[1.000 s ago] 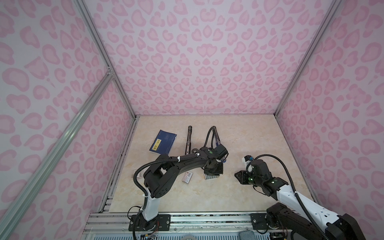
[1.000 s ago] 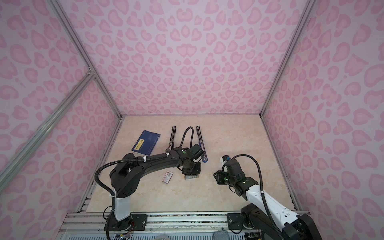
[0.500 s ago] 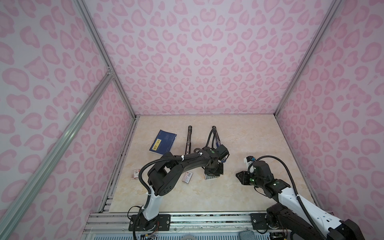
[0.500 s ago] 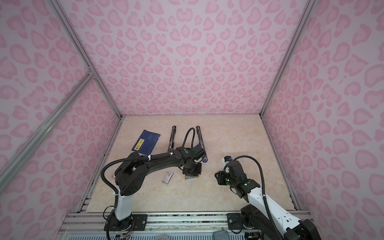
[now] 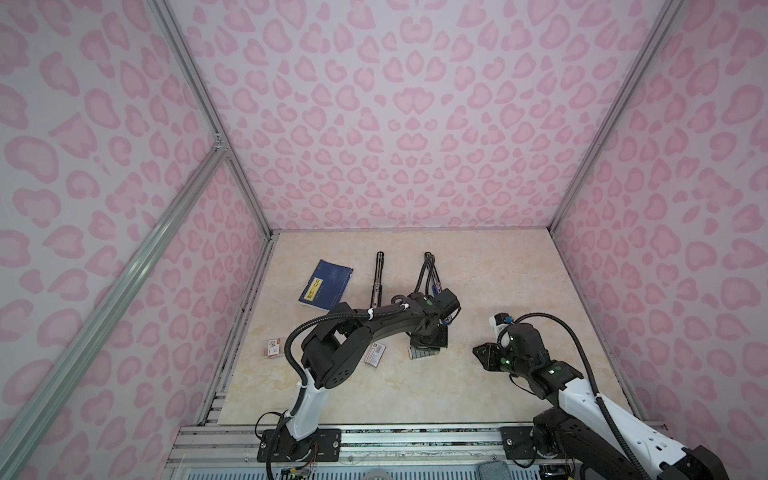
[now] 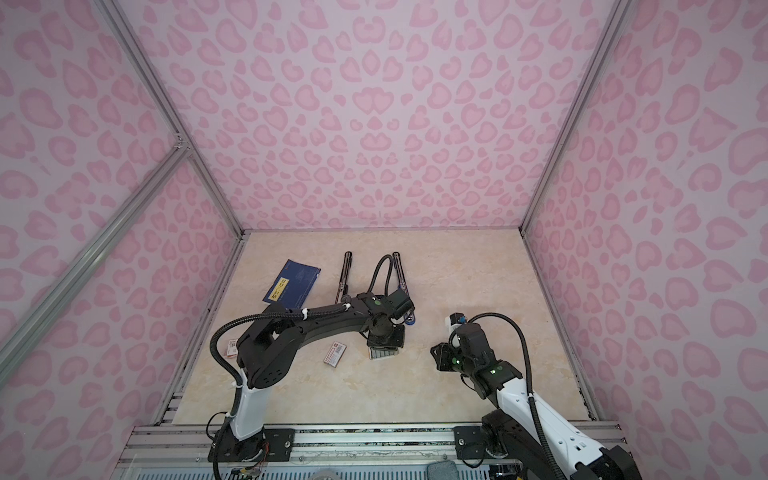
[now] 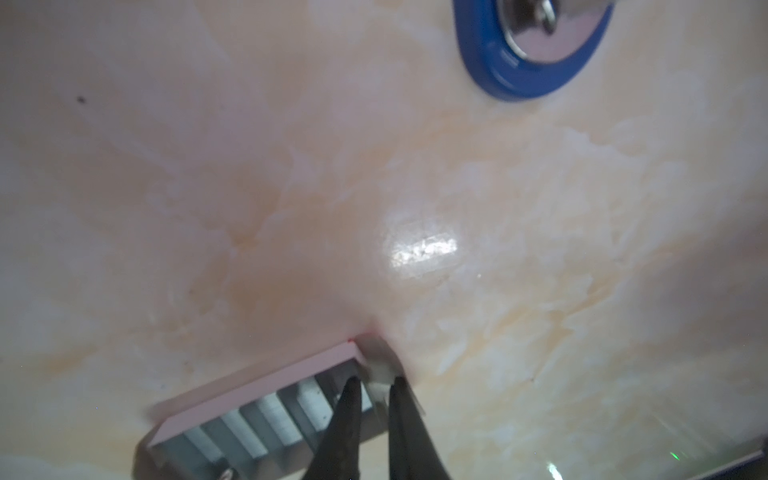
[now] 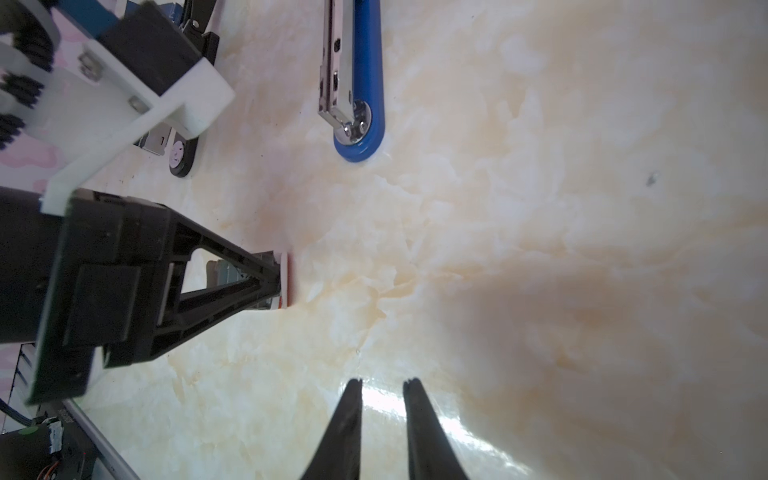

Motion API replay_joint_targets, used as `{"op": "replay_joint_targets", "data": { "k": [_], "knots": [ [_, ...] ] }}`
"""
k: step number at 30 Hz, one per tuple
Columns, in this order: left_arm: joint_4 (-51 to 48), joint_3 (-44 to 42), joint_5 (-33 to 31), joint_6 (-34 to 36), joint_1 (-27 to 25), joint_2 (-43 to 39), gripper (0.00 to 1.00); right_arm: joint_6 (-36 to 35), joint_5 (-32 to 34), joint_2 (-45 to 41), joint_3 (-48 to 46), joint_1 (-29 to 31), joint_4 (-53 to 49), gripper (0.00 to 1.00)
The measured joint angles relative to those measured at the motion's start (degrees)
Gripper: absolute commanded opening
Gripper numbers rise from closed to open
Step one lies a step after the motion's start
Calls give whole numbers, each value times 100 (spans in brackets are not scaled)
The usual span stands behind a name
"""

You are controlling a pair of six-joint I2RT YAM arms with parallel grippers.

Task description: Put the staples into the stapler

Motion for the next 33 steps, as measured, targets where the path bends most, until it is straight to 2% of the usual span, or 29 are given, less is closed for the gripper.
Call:
{"op": "replay_joint_targets", "data": {
  "k": [8, 15, 20, 33],
  "knots": [
    [-11, 4, -15, 13, 7, 22, 11, 2, 0, -94, -22, 0, -31, 21],
    [-37, 4, -17, 15, 7, 35, 3, 15, 0, -98, -24, -4, -31, 21],
    [-39, -50, -17, 52, 7, -22, 3, 26, 0, -101, -24, -7, -31, 21],
    [-59, -570, -11, 262, 7, -1143, 3, -28, 92, -39, 317, -15, -251, 20]
  ]
}}
